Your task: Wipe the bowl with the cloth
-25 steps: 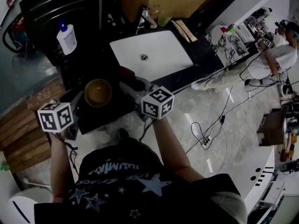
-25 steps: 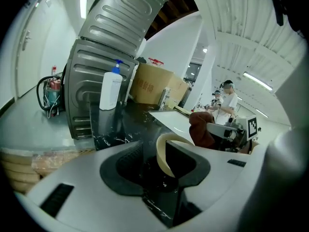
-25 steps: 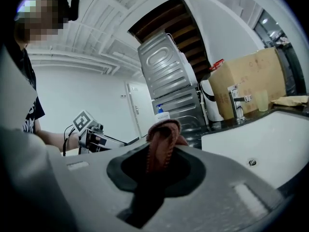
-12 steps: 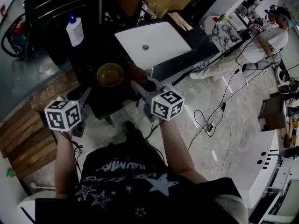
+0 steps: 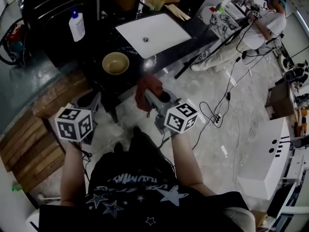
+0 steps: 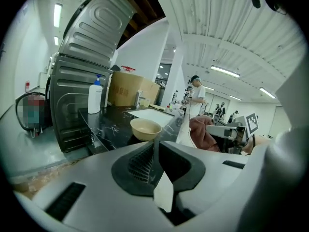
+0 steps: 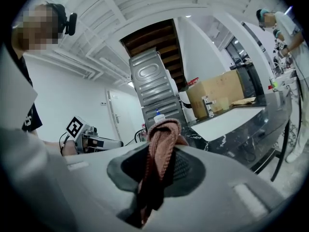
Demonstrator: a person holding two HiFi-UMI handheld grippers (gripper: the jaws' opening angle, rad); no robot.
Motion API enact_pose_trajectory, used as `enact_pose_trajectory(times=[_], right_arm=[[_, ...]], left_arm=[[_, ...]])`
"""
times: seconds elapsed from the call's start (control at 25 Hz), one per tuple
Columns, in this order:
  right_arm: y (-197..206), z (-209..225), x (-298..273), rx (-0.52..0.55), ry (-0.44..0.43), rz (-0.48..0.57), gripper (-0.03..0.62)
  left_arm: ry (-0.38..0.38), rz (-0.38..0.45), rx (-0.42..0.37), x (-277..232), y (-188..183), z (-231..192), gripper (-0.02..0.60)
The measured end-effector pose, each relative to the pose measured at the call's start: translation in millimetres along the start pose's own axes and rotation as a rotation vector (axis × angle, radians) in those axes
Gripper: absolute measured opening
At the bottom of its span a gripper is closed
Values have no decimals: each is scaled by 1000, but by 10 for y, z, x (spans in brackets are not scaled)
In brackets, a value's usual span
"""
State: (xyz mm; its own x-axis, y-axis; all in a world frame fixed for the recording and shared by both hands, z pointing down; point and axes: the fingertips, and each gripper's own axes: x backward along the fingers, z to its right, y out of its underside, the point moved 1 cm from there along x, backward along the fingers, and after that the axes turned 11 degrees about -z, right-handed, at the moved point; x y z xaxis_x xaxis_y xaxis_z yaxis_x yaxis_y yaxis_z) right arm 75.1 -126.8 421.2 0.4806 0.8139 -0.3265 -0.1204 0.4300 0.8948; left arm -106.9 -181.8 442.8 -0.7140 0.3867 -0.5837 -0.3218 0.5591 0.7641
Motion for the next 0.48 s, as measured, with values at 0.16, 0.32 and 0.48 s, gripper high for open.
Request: enact_pose_trajectory(times=[0.16,0.32,0.48], right_arm=[[127,-78,94,13,-13,-35,69],[120,-117,175,20,-54,-31,69],[208,-237,370,15,-103,-43,69]], left_arm=[[-14,12,4,71,99,99,13],[-28,28,28,148,165,267,8],[-55,28,54,247,299,539,8]])
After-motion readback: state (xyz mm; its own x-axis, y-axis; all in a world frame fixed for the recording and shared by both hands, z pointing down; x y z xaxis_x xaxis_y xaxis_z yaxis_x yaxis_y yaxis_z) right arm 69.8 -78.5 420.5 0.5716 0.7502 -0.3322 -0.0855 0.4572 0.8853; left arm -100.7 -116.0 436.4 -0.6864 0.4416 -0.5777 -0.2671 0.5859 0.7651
